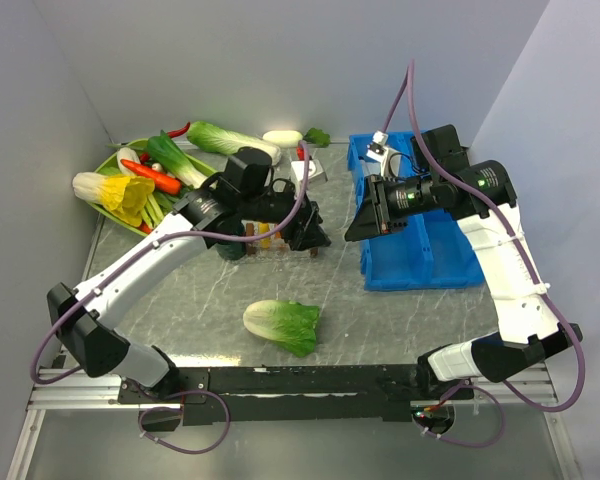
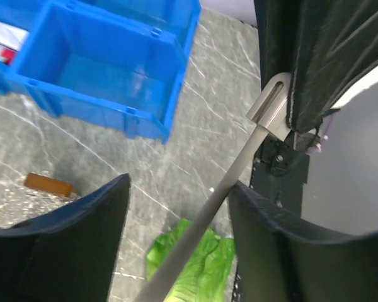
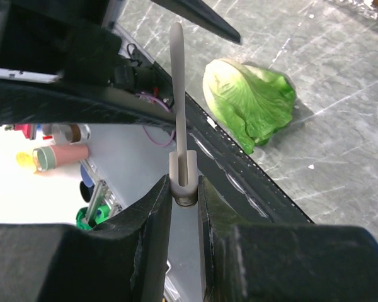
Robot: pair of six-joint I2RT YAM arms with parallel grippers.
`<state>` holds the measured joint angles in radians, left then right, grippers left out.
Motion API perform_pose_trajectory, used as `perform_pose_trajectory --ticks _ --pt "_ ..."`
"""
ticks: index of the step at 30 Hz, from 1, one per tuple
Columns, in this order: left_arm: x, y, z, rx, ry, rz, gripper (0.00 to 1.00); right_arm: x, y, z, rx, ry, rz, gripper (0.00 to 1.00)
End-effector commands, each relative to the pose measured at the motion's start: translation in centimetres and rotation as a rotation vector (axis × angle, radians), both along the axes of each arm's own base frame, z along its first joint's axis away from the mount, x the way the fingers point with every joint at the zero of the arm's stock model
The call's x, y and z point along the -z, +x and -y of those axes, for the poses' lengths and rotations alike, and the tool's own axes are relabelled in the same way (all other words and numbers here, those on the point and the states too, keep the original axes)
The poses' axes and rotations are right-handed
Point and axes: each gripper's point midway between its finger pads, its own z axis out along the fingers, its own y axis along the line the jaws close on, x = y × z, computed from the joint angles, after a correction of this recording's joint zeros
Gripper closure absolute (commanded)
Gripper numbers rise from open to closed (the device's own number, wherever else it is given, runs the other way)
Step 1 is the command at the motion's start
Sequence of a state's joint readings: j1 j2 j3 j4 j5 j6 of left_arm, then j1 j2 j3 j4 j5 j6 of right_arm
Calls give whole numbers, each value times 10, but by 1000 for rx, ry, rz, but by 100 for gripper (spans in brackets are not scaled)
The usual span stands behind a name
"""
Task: Prepare toiletry sets of a toothbrush and toothpaste on the tray
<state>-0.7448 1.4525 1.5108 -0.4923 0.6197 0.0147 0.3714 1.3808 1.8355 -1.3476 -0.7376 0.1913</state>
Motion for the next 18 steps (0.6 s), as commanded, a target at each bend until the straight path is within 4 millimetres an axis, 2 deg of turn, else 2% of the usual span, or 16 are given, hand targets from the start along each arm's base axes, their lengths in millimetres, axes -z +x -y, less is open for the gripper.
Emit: perform_pose_trajectory --ticks 1,5,6,8,9,10,13,14,16,17,18 --pt "-9 -17 6 69 -2 -44 36 -14 -22 -1 -46 27 -19 100" --pt "-1 -27 5 82 21 -66 47 -14 -20 -2 -48 32 -28 100" --pt "-2 -29 5 82 20 -61 56 -13 -19 -3 -49 32 -34 100" --pt "2 -31 3 77 31 -66 65 -13 -17 -6 -50 42 -43 100" --pt "2 -32 2 74 30 -63 74 -14 -15 -7 -46 47 -41 99" --pt "4 -33 1 74 34 -65 78 -15 -15 -8 -41 55 -50 97" --pt "4 -34 -1 63 33 -55 93 -21 -8 -13 -18 84 -51 82" --pt "5 -30 -1 43 41 -46 97 -24 -4 -16 -10 98 -30 72" --pt "4 -25 -3 10 39 -23 99 -27 1 -18 20 115 -30 62" --pt "2 -22 -4 -32 32 -49 99 -30 3 -16 45 115 -11 49" --pt "-4 -12 -6 -91 20 -14 99 -31 9 -18 72 128 -3 44"
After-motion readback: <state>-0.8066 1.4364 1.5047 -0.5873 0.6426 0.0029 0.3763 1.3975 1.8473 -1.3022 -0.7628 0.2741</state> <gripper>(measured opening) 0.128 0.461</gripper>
